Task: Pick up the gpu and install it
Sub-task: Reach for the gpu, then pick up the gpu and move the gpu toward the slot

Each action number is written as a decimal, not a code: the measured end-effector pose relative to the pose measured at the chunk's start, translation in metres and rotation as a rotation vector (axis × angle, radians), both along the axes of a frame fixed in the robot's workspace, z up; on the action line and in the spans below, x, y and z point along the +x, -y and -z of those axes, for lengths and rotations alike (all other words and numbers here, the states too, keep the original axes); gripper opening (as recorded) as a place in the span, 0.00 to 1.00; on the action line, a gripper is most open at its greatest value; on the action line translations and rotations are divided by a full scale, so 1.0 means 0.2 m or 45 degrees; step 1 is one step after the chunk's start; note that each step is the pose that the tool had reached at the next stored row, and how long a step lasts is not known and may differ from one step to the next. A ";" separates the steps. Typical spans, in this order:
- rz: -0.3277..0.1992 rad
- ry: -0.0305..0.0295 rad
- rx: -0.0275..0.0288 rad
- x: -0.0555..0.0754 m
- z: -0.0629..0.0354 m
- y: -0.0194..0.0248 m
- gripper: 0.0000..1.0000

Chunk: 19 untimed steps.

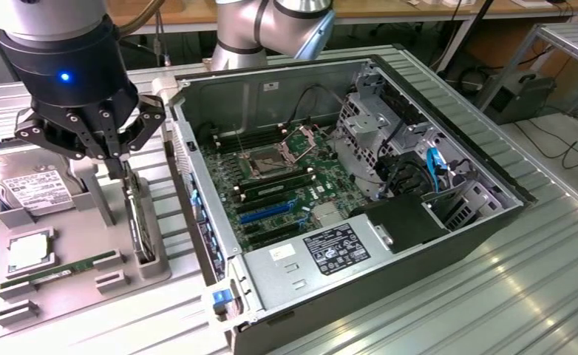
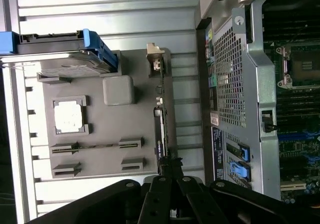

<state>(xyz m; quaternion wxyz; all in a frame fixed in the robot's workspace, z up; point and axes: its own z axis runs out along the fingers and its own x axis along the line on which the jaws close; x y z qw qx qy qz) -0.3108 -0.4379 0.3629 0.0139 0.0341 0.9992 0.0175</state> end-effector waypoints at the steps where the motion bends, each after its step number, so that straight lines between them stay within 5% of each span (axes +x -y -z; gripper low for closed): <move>1: 0.000 0.0000 0.0000 0.00 0.000 0.000 0.11; 10: 0.000 0.0000 0.0000 0.00 0.000 0.000 0.11; 16: 0.000 0.0000 0.0000 0.00 0.003 0.000 0.42; 19: 0.000 0.0045 0.0001 0.00 0.022 0.000 0.42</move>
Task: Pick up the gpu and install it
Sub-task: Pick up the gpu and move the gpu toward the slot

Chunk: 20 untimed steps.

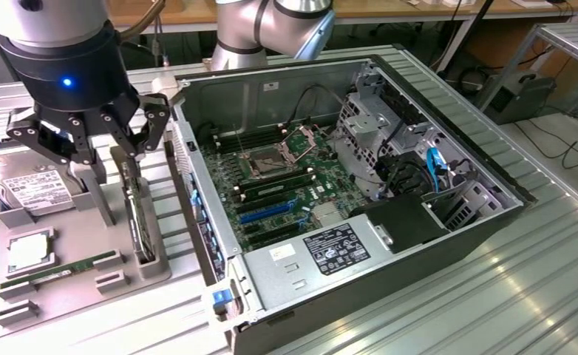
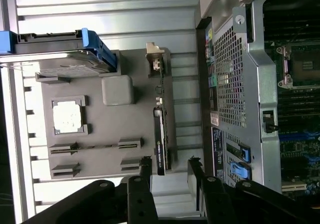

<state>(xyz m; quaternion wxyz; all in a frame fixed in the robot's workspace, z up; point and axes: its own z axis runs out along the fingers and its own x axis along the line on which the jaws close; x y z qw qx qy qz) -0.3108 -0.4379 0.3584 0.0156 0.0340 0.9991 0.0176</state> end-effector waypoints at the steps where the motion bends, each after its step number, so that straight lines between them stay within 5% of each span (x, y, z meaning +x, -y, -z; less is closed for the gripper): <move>1: 0.000 0.0010 -0.0001 0.00 0.007 0.000 0.42; 7: 0.000 0.0088 0.0000 0.00 0.053 0.000 0.42; 20: 0.000 0.0562 -0.0001 -0.07 0.163 -0.001 0.42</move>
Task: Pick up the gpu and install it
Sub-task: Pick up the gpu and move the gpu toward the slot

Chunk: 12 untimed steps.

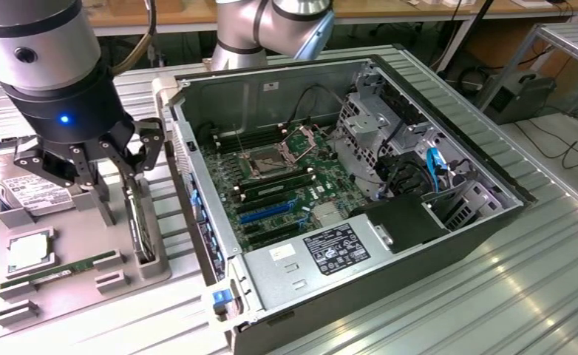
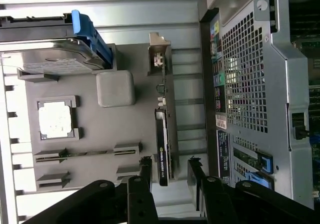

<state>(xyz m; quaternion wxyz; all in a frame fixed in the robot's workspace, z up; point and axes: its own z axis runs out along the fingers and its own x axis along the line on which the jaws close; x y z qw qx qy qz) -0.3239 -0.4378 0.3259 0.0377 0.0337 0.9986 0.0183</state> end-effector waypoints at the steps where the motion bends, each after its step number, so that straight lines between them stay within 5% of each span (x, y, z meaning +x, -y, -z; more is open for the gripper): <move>1: 0.000 0.0064 0.0003 0.00 0.010 -0.001 0.42; 12: 0.002 0.0110 -0.0001 -0.01 0.138 -0.045 0.42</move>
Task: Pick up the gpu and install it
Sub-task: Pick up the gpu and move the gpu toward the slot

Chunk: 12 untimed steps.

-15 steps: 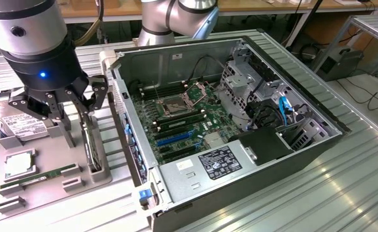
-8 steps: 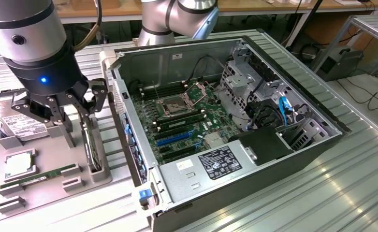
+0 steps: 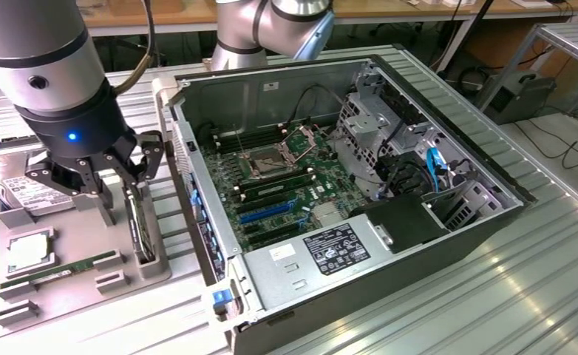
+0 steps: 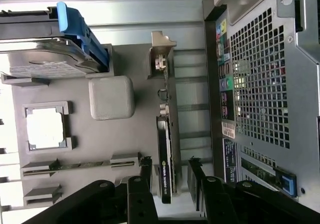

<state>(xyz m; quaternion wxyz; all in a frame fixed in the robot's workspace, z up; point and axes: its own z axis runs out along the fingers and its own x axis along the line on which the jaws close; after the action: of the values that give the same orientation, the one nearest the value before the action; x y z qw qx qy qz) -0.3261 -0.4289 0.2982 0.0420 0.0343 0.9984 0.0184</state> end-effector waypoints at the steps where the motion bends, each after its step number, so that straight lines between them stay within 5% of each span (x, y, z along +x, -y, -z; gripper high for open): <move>1: 0.001 0.0001 0.0001 0.00 0.009 -0.005 0.42; 12: 0.037 0.0001 0.0001 0.00 0.148 -0.051 0.42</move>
<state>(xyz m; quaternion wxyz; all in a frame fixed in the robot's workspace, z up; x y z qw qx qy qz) -0.3261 -0.4187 0.2685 0.0423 0.0489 0.9977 0.0178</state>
